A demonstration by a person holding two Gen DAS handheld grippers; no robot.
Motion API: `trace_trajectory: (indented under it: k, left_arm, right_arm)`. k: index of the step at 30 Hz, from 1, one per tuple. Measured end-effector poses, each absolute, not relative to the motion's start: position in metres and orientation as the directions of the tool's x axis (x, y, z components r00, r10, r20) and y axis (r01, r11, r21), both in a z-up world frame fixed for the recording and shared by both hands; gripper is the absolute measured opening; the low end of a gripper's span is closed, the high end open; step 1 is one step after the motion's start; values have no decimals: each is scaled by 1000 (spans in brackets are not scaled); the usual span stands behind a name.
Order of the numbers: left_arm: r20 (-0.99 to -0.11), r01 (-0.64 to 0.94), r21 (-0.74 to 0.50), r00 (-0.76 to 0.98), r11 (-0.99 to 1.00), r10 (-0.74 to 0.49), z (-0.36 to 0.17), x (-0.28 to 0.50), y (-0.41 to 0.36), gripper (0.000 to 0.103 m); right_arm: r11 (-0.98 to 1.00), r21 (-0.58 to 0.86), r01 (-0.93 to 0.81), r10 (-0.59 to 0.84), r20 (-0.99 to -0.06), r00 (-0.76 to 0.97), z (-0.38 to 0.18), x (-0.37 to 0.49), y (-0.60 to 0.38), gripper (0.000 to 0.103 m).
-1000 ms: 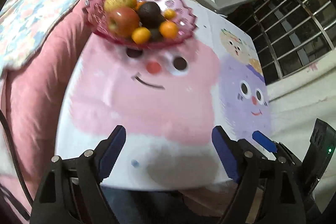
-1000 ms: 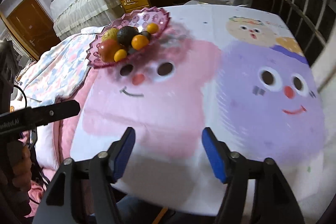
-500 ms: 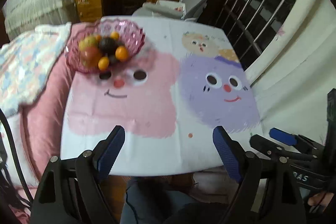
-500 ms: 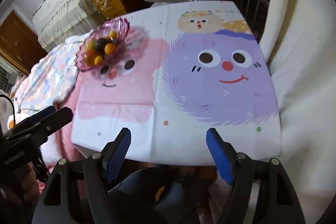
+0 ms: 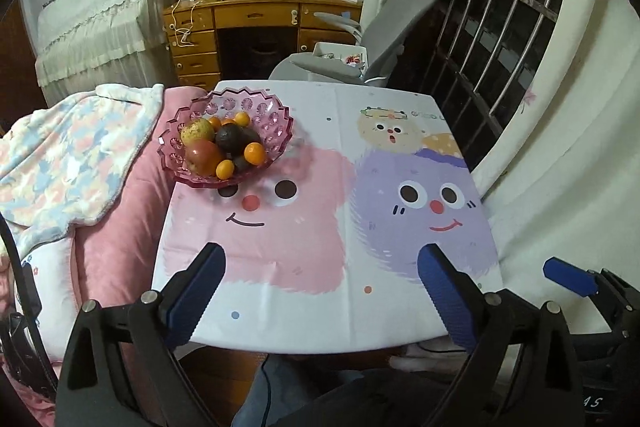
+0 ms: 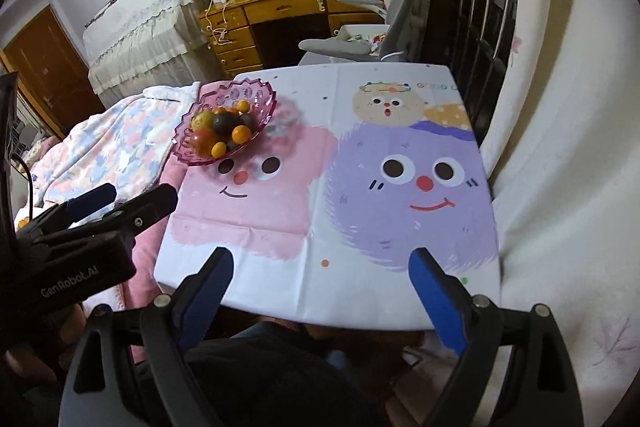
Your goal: Organize fruits
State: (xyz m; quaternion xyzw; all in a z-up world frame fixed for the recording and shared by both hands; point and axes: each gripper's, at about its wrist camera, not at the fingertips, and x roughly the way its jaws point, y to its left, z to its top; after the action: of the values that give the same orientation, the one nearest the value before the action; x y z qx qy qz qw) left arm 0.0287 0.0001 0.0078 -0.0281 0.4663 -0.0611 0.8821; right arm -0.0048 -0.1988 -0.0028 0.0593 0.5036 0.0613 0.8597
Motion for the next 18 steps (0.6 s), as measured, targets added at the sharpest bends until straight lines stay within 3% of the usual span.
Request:
trace_trajectory:
  k: [4,7,18]
  left_arm:
    - [-823,69,-105,553,992,-126,4,29,1,102]
    - [-820,59,-91,562,994,-108,3,29,1,103]
    - [-837,17,-53,545,998,-54,-3,31,5,103]
  right_arm:
    - [983,181,-20,170,-872,458,-15,-2,-201,92]
    - [987,160,0,141,-870,472,-16,0,-202,103]
    - [988,156,-1,138,-866,480,-16,-1,-199,103]
